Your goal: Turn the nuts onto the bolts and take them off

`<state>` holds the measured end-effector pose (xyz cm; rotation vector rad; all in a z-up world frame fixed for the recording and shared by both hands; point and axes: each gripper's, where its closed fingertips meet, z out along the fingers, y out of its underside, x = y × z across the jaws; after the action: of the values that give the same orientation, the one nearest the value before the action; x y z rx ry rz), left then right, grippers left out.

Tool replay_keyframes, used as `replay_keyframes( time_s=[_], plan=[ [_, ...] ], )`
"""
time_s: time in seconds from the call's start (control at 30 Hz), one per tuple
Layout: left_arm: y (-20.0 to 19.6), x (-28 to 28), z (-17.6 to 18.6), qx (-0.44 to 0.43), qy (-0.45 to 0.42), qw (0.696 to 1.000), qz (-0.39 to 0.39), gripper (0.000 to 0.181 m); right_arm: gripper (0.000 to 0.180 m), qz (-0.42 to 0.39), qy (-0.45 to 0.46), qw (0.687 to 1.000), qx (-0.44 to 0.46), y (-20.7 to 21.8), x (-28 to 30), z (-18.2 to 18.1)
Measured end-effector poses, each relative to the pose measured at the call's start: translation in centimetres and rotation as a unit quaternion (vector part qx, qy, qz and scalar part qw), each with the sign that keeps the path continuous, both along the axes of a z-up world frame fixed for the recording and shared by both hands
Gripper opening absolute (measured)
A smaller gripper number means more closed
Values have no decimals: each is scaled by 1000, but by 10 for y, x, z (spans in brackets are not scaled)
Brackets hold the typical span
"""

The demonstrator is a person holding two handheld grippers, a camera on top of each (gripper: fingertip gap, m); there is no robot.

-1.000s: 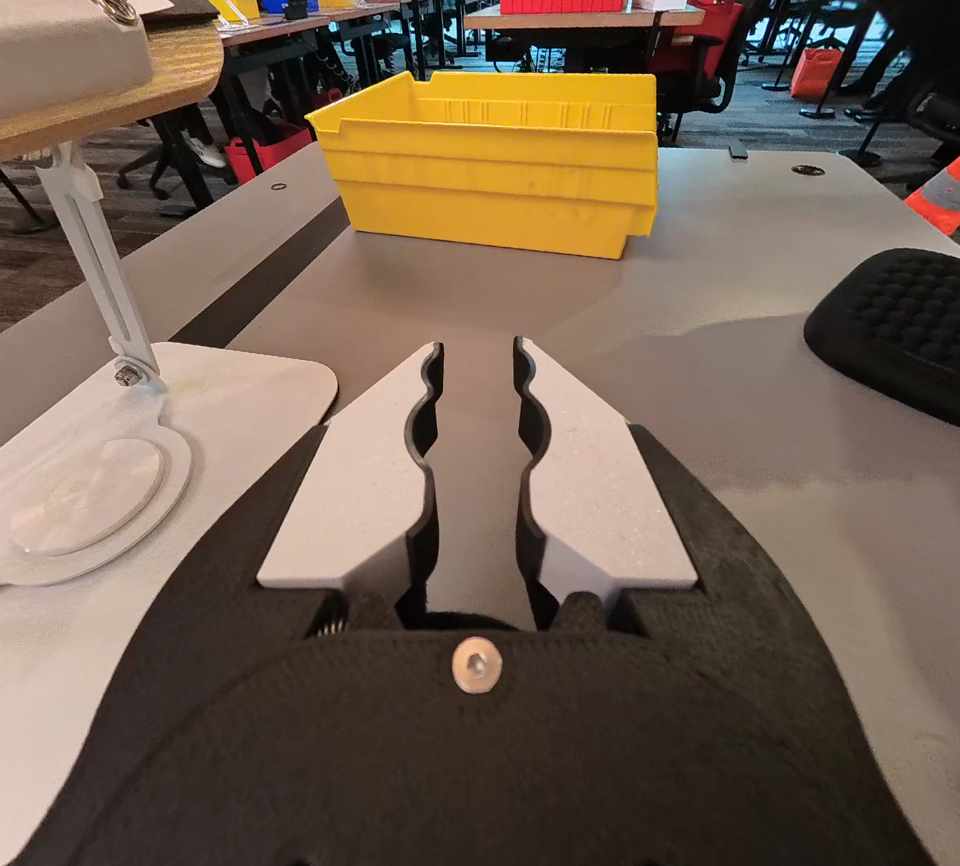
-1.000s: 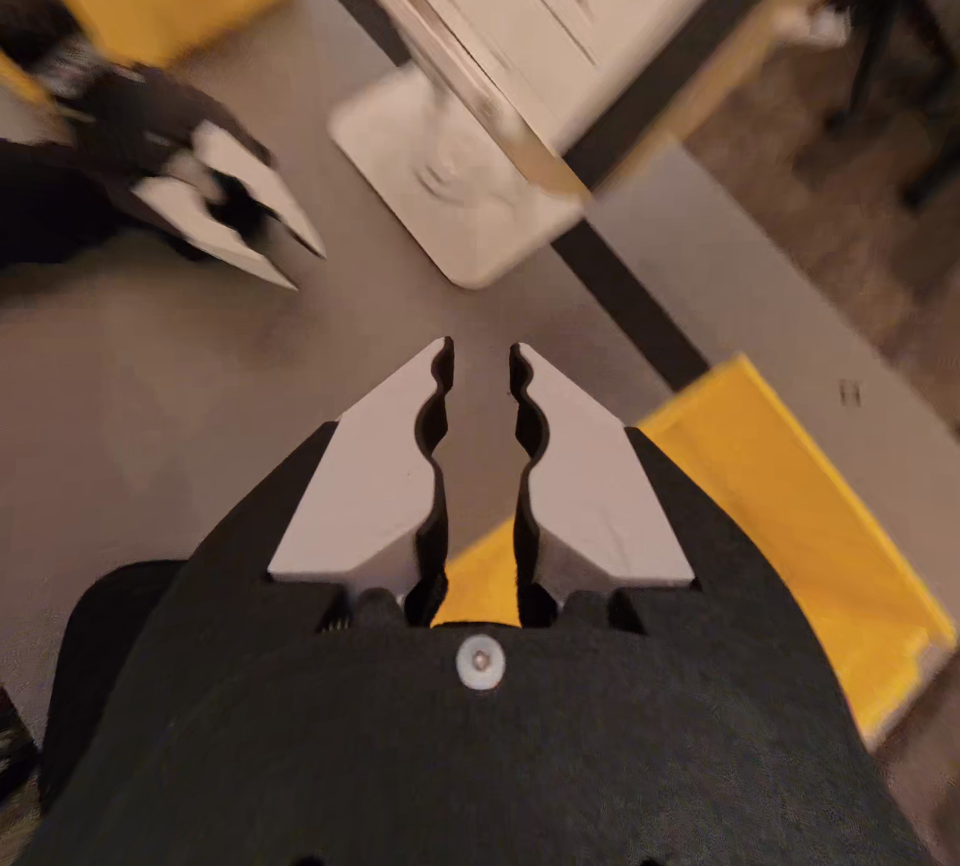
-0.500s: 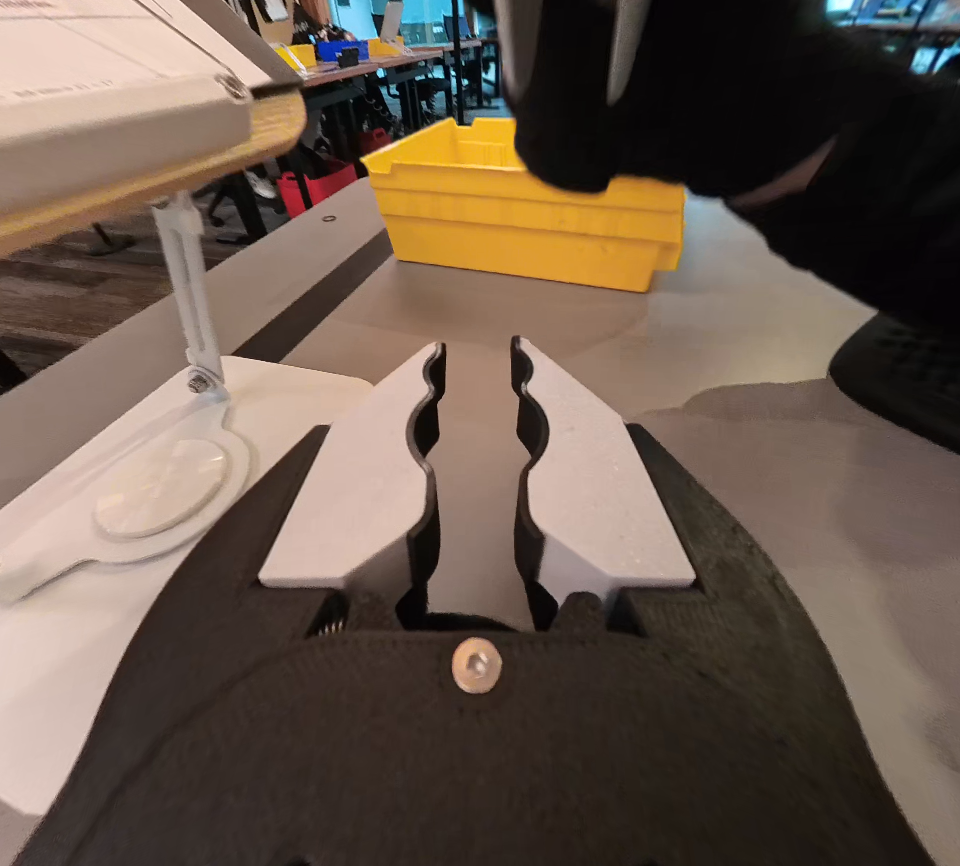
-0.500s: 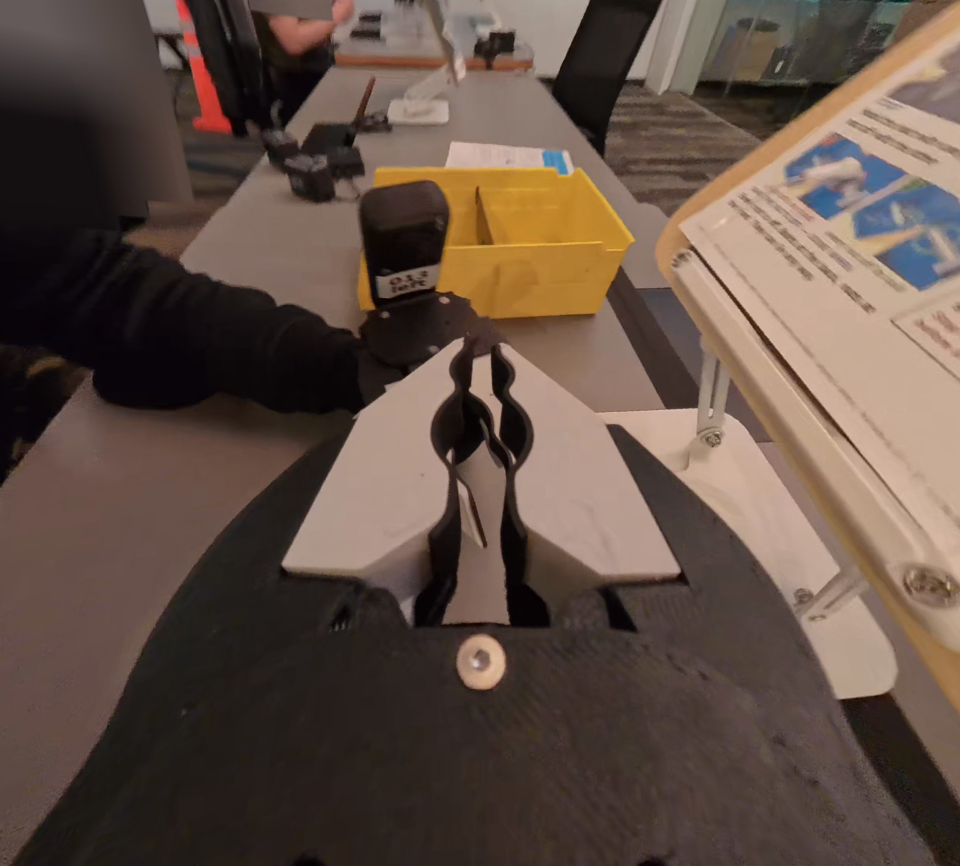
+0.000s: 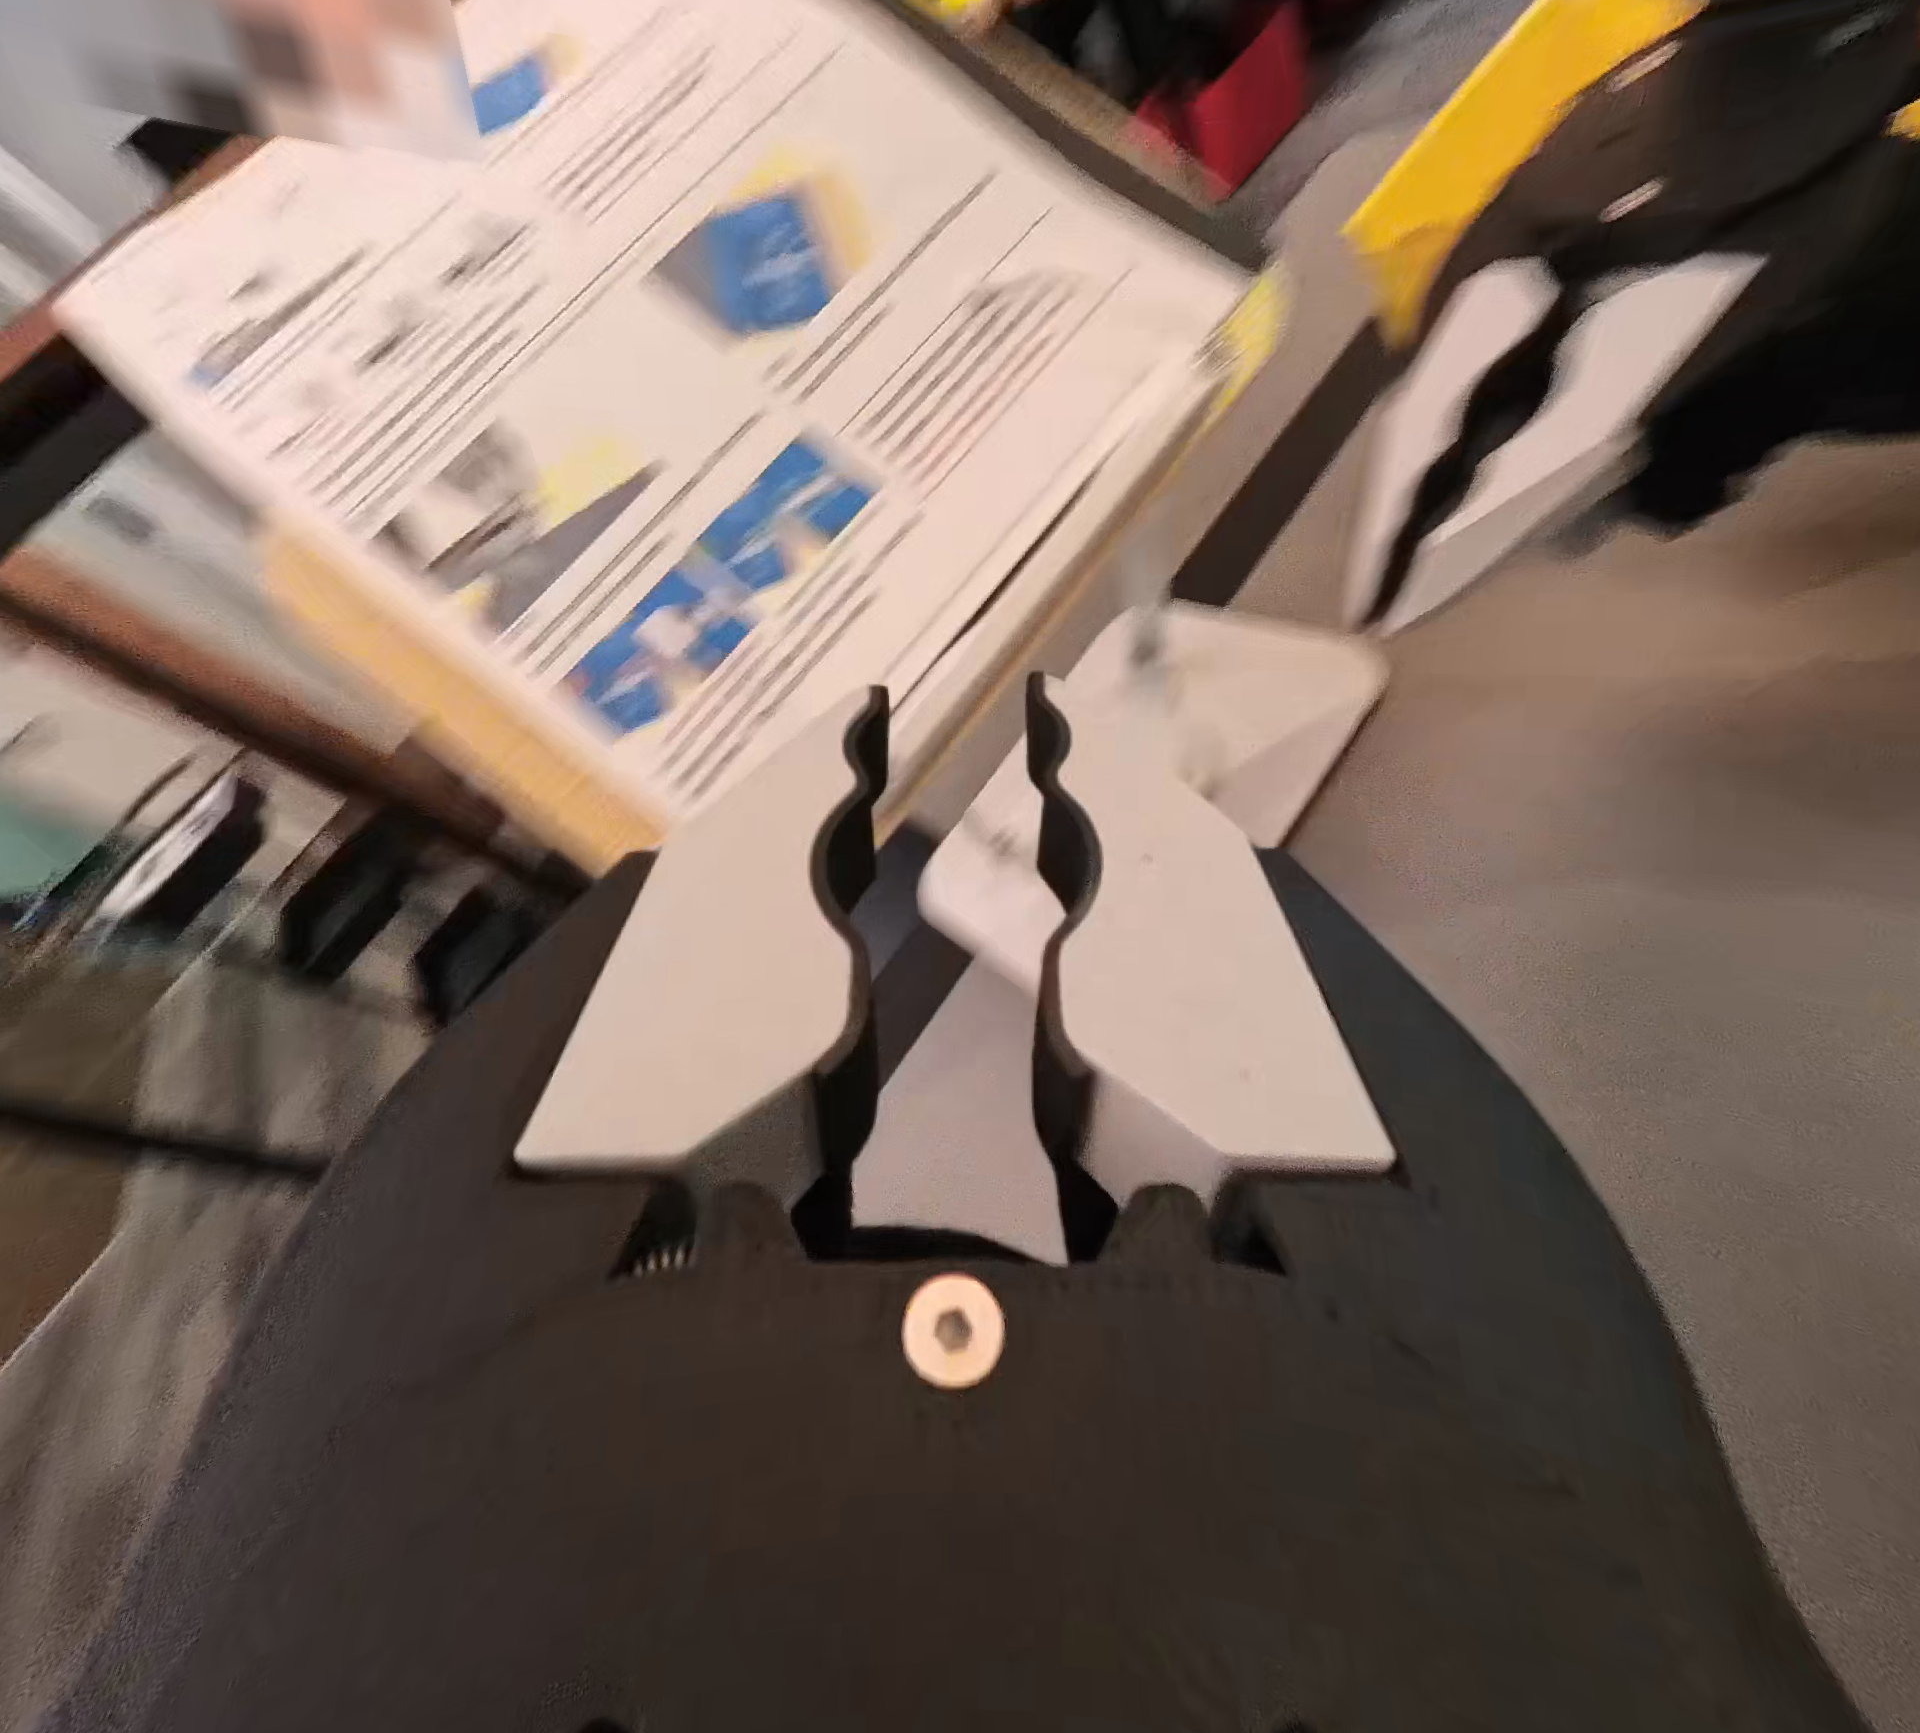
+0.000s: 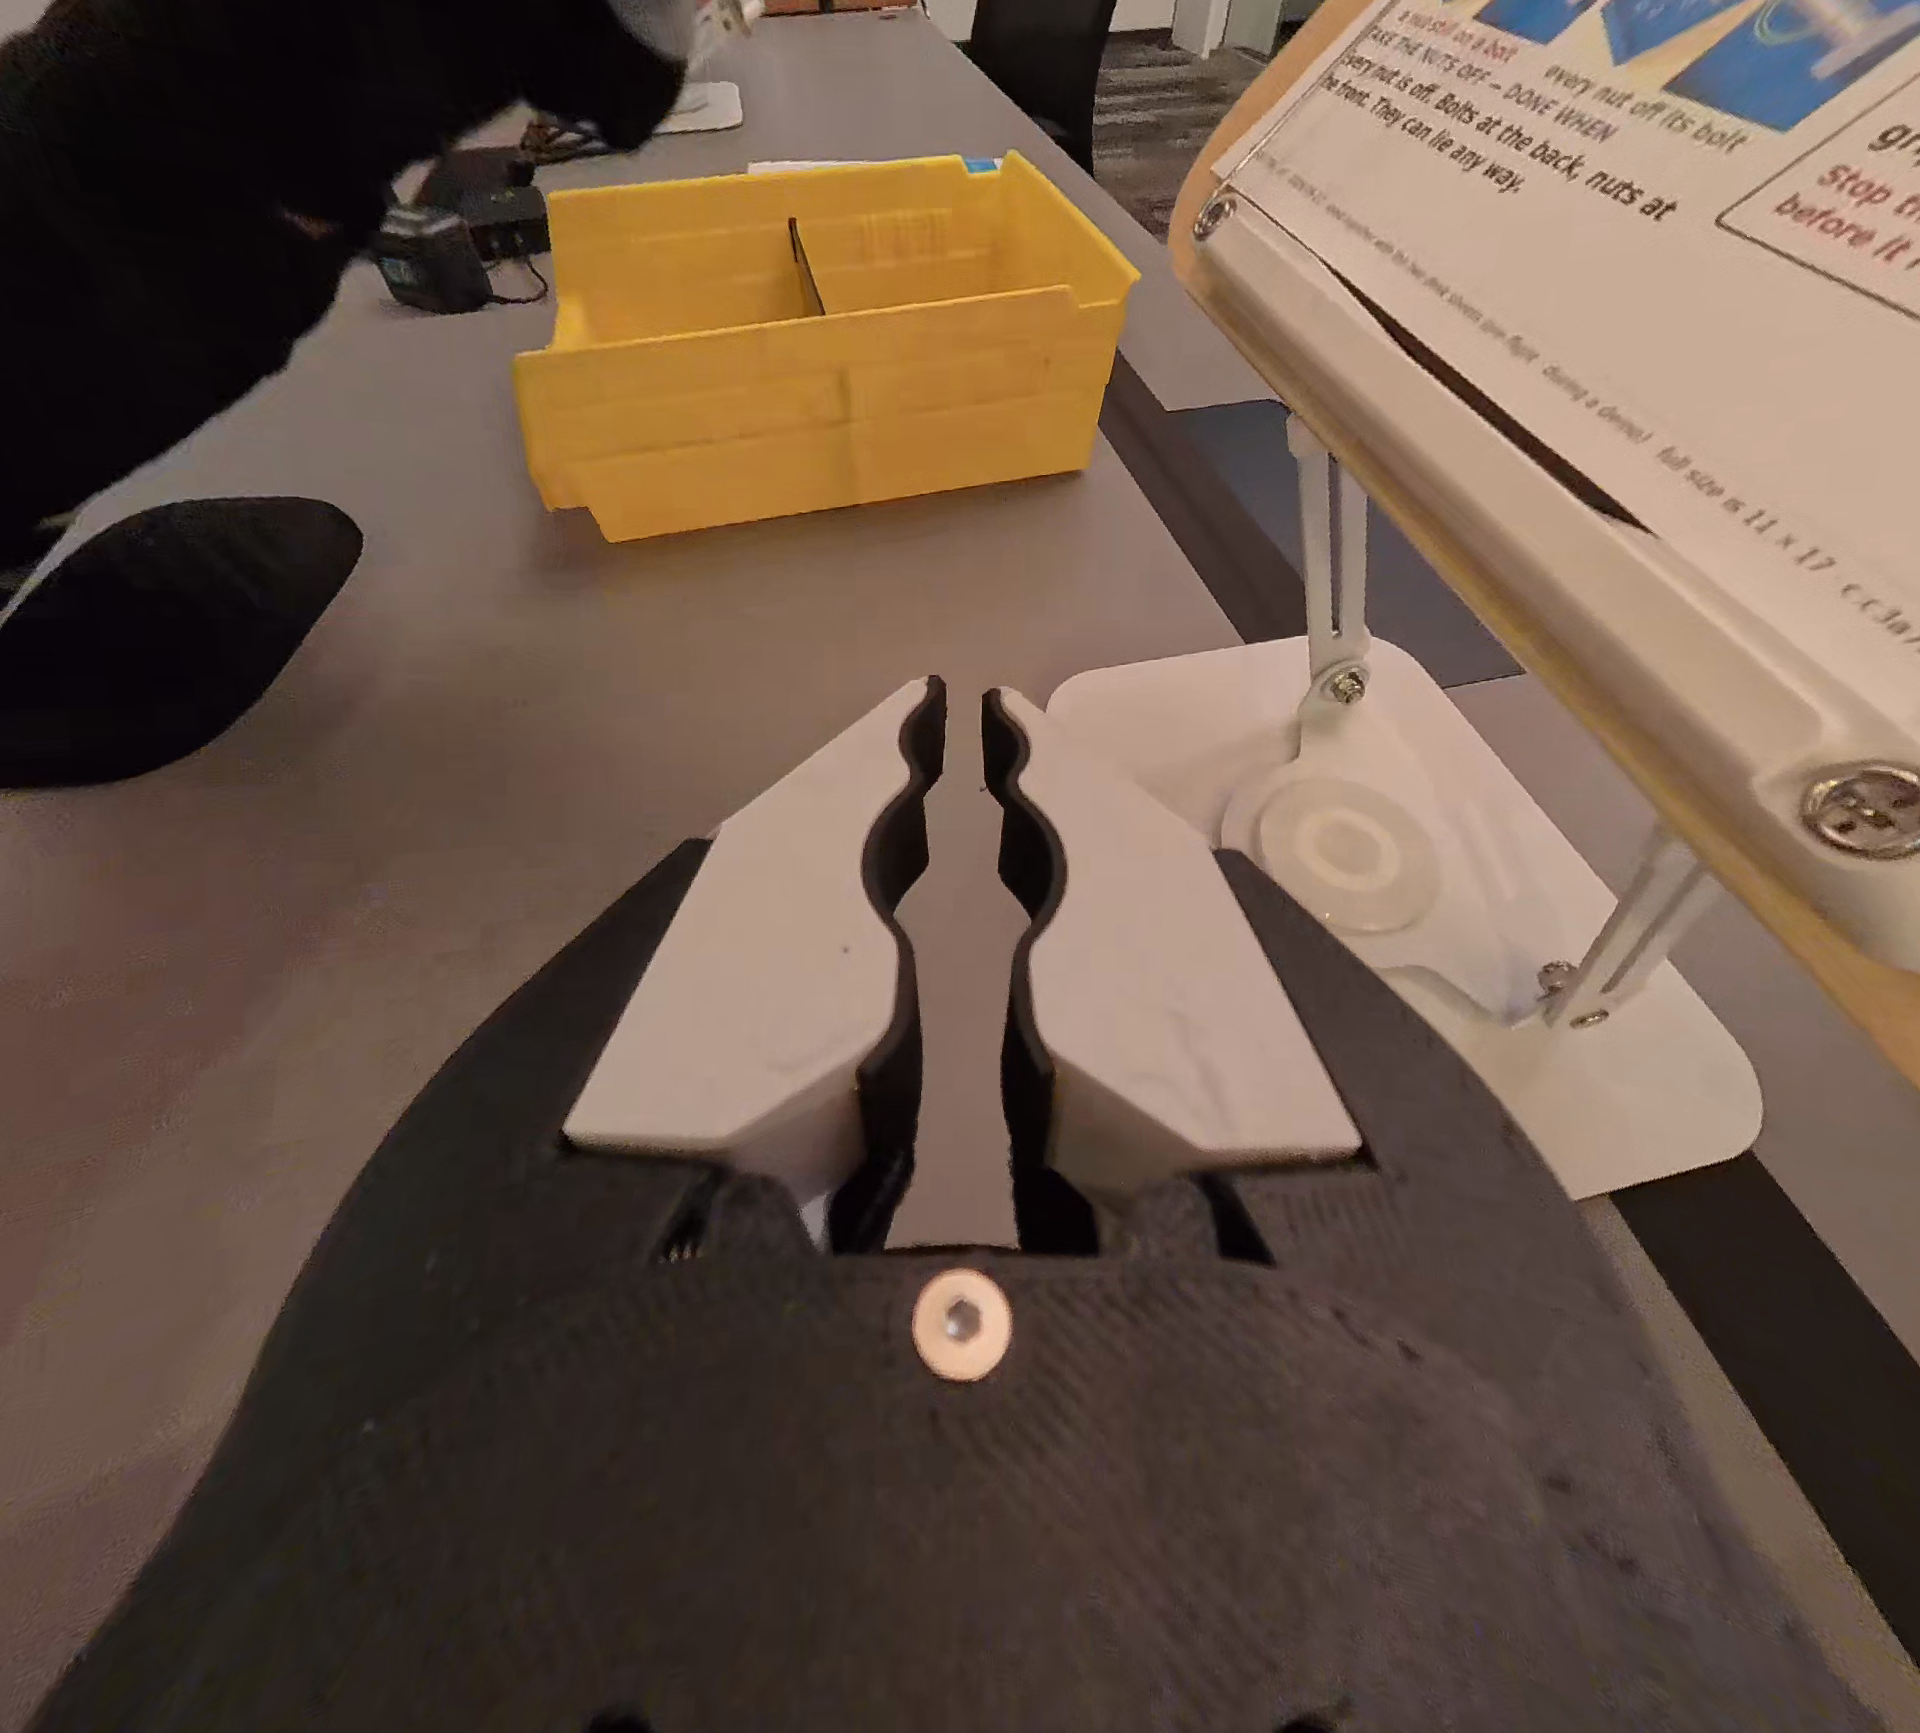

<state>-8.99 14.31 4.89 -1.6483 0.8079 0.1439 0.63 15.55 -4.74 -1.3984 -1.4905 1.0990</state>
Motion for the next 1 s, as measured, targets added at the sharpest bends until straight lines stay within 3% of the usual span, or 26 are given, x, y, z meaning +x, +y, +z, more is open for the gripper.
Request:
replay_keyframes(
  time_s=[0.13,0.33,0.43,0.57,0.73,1.0],
  plan=[
    [2,-125,-18,-86,19,983,158,28,5,-4,1,1000,-9,4,2,-4],
    [4,-251,-116,-299,-24,906,298,26,5,-7,0,1000,-25,8,3,-11],
    [9,-261,-157,-391,-75,867,300,22,5,-7,-9,1000,-23,9,2,-15],
    [7,-265,-195,-495,-80,813,295,20,5,-8,-14,1000,-22,10,3,-19],
    [8,-275,-221,-548,-93,762,333,26,5,-9,-12,1000,-24,12,4,-20],
    [-4,-281,-243,-586,-98,720,358,19,5,-7,-10,1000,-24,12,4,-19]
  ],
)
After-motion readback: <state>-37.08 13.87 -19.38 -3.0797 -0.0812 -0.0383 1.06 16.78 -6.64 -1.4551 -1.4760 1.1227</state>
